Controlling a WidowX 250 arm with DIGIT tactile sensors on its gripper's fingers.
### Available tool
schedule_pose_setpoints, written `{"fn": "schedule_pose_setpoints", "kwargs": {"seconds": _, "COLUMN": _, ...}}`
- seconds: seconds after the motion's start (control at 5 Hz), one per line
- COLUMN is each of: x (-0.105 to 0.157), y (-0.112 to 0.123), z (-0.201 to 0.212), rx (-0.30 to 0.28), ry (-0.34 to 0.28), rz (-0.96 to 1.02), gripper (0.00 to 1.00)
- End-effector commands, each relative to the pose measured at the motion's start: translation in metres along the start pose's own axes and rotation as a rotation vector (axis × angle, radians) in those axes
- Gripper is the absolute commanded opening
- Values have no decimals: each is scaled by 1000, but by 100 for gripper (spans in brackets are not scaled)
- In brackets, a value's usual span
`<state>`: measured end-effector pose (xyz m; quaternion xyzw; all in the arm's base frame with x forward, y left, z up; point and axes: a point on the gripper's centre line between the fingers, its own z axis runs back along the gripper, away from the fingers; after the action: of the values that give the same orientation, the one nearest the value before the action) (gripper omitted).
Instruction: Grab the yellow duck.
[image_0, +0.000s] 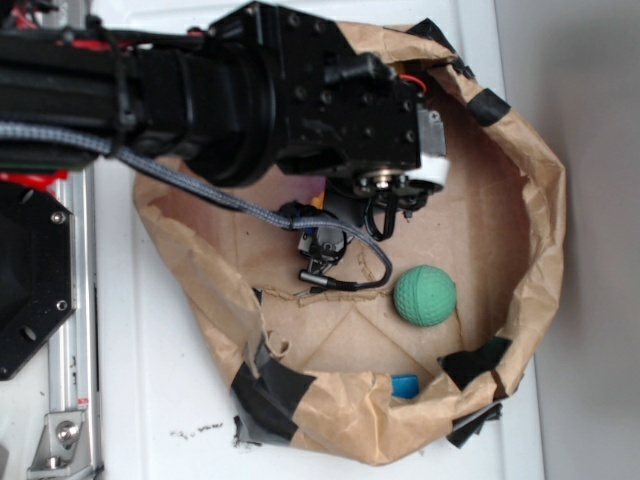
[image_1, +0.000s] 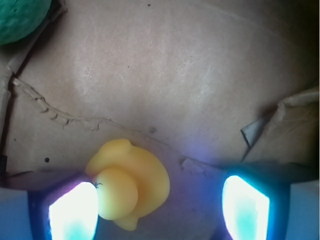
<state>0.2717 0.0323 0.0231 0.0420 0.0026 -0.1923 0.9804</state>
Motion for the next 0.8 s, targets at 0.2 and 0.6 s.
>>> {"fn": "schedule_pose_setpoints", "kwargs": {"seconds": 0.2, "x": 3, "y": -1, "z": -1, "rx": 20, "ry": -19, "rz": 12, "gripper": 100}}
{"fn": "schedule_pose_setpoints", "kwargs": {"seconds": 0.6, "x": 1, "y": 23, "z": -56, "rx": 34, "ry": 104, "rz": 99, "gripper": 100}}
